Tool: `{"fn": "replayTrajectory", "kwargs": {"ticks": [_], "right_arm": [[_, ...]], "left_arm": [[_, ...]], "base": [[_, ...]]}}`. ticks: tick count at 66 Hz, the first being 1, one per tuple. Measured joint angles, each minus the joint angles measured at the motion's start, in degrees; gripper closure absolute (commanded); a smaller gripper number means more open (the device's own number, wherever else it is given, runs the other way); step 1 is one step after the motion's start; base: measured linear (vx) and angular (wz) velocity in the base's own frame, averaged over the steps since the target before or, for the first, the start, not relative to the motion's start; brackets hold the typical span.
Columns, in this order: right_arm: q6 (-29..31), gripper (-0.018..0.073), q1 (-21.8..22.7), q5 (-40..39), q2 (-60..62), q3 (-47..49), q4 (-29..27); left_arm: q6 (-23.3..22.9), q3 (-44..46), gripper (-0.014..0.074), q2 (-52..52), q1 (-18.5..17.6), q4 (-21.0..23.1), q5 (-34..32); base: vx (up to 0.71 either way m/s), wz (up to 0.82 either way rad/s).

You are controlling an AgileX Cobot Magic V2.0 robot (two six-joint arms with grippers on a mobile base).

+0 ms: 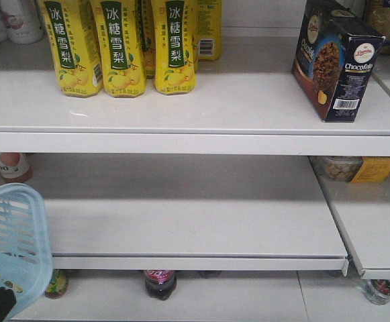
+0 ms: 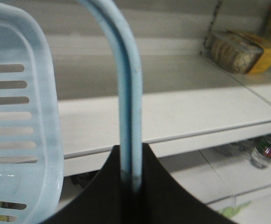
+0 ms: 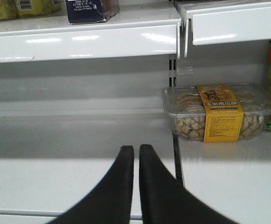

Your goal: Left arm holds basket, right arm returns cookies

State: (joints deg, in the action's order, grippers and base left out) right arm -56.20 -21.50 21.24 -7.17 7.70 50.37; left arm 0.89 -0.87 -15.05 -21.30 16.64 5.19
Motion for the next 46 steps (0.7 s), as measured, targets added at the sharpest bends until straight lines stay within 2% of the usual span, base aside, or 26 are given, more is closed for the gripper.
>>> {"fn": "replayTrajectory", "kwargs": {"ticks": [8,22,29,46], "right_arm": [[0.0,0.0566,0.0,0.0,0.0,0.0,0.0],[0.0,0.0566,0.0,0.0,0.0,0.0,0.0],[0.0,0.0566,0.0,0.0,0.0,0.0,0.0],[0.0,0.0566,0.0,0.0,0.0,0.0,0.0]], "left_arm": [[-4.0,-0.9,0.0599,5.2,4.4,-6.2,0.1],[-4.4,-1.0,0.0599,10.8,9.9,-16.6,0.3],[-4.5,-1.0,0.0599,12.6,12.1,-18.1,0.3],[-4.6,-1.0,0.0599,15.4,16.3,-18.5,4.1]], "base": [[0.0,0.0],[0.0,0.0],[0.0,0.0],[0.0,0.0]]}}
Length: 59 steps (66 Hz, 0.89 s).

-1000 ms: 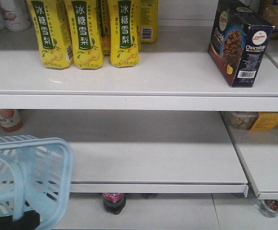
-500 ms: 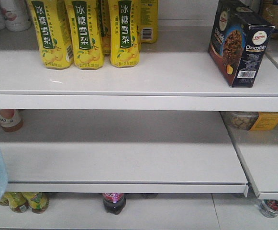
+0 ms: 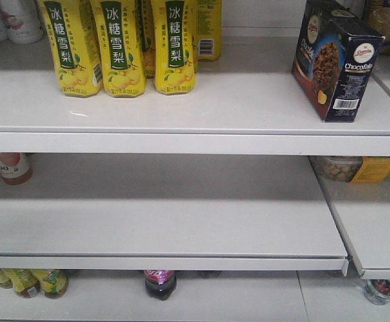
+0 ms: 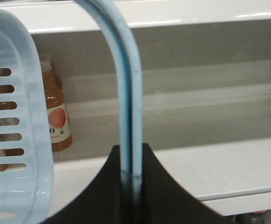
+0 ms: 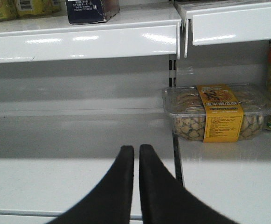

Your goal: Left arm holds basket, right arm returns cookies

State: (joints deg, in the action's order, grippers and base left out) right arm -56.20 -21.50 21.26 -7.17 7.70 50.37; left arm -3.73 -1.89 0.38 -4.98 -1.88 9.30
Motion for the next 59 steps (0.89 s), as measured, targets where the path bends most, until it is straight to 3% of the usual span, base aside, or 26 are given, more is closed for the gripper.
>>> {"fn": "replayTrajectory", "kwargs": {"ticks": [25,59], "right_arm": [[0.0,0.0566,0.0,0.0,0.0,0.0,0.0],[0.0,0.0566,0.0,0.0,0.0,0.0,0.0]], "left_arm": [[-0.8,-0.1,0.0599,0.0,10.3,0.2,-1.7],[-0.9,-0.1,0.0599,0.0,11.2,1.9,-2.1]], "base": [[0.0,0.0],[0.0,0.0]]}}
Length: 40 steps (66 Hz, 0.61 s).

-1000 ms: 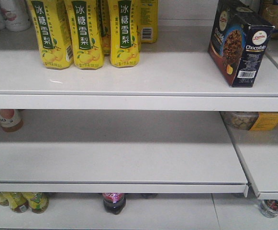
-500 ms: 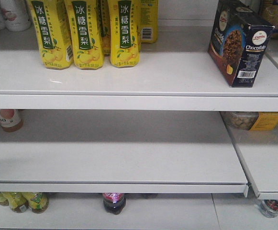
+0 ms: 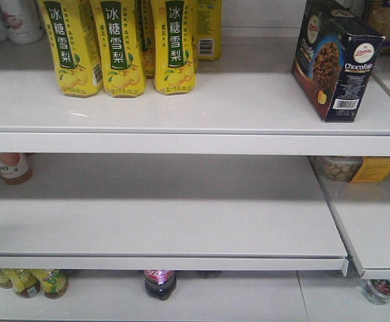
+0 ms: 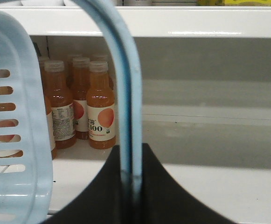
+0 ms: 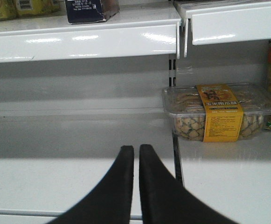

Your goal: Left arm holds basket, right arm returns cookies

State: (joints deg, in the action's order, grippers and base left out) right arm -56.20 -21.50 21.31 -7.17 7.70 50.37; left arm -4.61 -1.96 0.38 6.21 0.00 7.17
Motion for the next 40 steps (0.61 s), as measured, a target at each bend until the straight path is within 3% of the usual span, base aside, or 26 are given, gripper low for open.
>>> {"fn": "replayTrajectory", "kwargs": {"ticks": [40], "right_arm": [[0.0,0.0566,0.0,0.0,0.0,0.0,0.0]], "left_arm": [[0.0,0.0,0.0599,0.0,0.0,0.6,0.0]], "base": [[0.0,0.0]]}}
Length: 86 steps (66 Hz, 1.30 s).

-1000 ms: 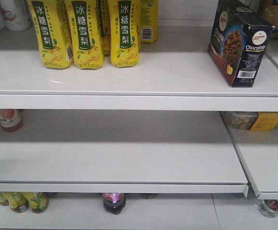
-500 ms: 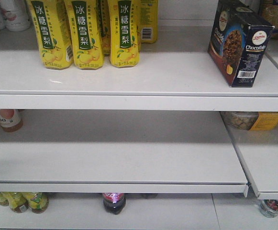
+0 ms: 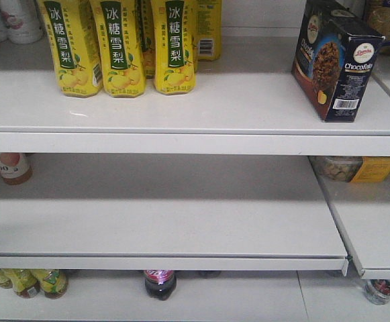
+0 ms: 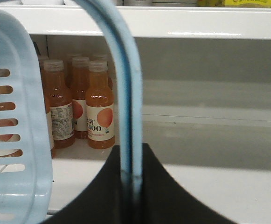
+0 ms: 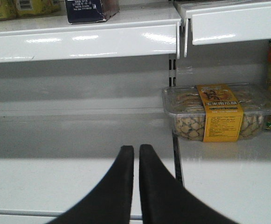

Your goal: Left arm holds basket, right arm returns cookies

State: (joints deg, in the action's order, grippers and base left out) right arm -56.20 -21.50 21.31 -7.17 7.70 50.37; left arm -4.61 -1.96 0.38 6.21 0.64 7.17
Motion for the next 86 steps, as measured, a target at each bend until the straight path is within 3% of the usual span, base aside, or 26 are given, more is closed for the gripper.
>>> {"fn": "replayTrajectory", "kwargs": {"ticks": [23,32,43,53,62,72,78,86], "right_arm": [[0.0,0.0566,1.2,0.0,0.4,-0.5,1.0],[-0.3,0.0566,6.8,-2.2,0.5,-0.7,1.9],[1.4,0.0566,14.9,-10.7,0.5,-4.0,1.0],[14.1,0.0566,18.7,-13.2,0.5,-6.2,-13.0],[35.1,0.0566,19.9,-13.2,0.5,-6.4,-32.9],[54.9,0.0566,20.1,-13.5,2.6,-6.8,-47.5],[61.5,0.0566,20.1,-16.0,4.8,-8.6,-52.9],[63.1,0.0566,20.7,-18.5,7.5,-9.3,-56.0]], "left_arm": [[0.0,0.0,0.0599,0.0,0.0,0.0,0.0],[0.0,0.0,0.0599,0.0,0.0,0.0,0.0],[0.0,0.0,0.0599,0.0,0.0,0.0,0.0],[0.0,0.0,0.0599,0.0,0.0,0.0,0.0],[0.0,0.0,0.0599,0.0,0.0,0.0,0.0],[0.0,0.0,0.0599,0.0,0.0,0.0,0.0],[-0.1,0.0,0.0599,0.0,0.0,0.0,0.0],[-0.1,0.0,0.0599,0.0,0.0,0.0,0.0]], "base": [[0.0,0.0],[0.0,0.0],[0.0,0.0],[0.0,0.0],[0.0,0.0],[0.0,0.0],[0.0,0.0],[0.0,0.0]]}}
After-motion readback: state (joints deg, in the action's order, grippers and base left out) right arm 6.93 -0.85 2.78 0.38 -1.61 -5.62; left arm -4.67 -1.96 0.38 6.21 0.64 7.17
